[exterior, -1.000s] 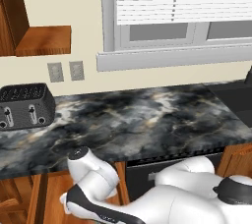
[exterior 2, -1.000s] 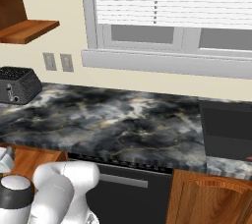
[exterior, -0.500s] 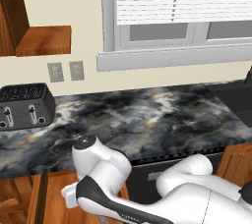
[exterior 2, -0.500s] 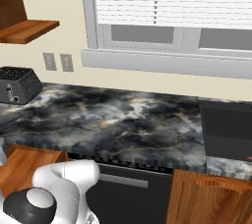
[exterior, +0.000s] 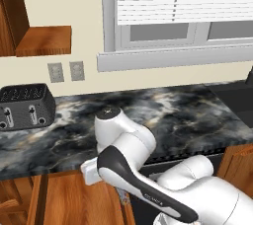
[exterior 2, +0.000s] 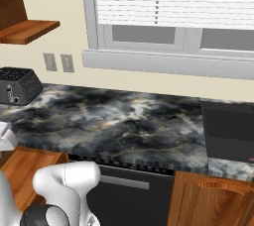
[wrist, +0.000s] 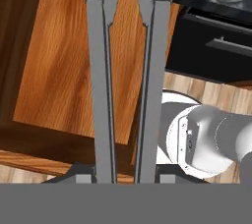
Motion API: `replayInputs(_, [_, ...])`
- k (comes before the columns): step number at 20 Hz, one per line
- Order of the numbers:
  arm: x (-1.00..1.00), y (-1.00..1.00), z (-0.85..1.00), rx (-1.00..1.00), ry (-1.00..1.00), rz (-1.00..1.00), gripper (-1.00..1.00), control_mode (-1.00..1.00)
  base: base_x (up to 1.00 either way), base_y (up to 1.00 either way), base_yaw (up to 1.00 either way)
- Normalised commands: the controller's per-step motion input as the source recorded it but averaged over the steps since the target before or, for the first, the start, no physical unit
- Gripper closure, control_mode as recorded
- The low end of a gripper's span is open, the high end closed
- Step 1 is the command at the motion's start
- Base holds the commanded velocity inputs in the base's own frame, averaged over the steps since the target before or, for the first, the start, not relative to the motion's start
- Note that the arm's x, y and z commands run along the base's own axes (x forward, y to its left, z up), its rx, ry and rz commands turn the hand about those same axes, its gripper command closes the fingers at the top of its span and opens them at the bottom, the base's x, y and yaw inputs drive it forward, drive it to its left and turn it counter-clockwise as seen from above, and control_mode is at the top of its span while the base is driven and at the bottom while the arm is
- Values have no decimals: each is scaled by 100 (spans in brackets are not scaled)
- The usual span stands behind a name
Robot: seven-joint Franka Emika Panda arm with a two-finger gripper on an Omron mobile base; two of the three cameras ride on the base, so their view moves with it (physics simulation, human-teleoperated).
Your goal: Take the tongs from the drawer on the left and place them on the dining counter next to the tray containing the hot dog.
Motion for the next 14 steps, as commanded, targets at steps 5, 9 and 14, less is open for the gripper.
replayInputs(5, [28,-81,35,16,2,0,100,-100,0,0,0])
replayInputs(9, [26,-64,10,18,7,0,100,-100,0,0,0])
replayInputs(14, [25,-51,39,12,1,3,100,-100,0,0,0])
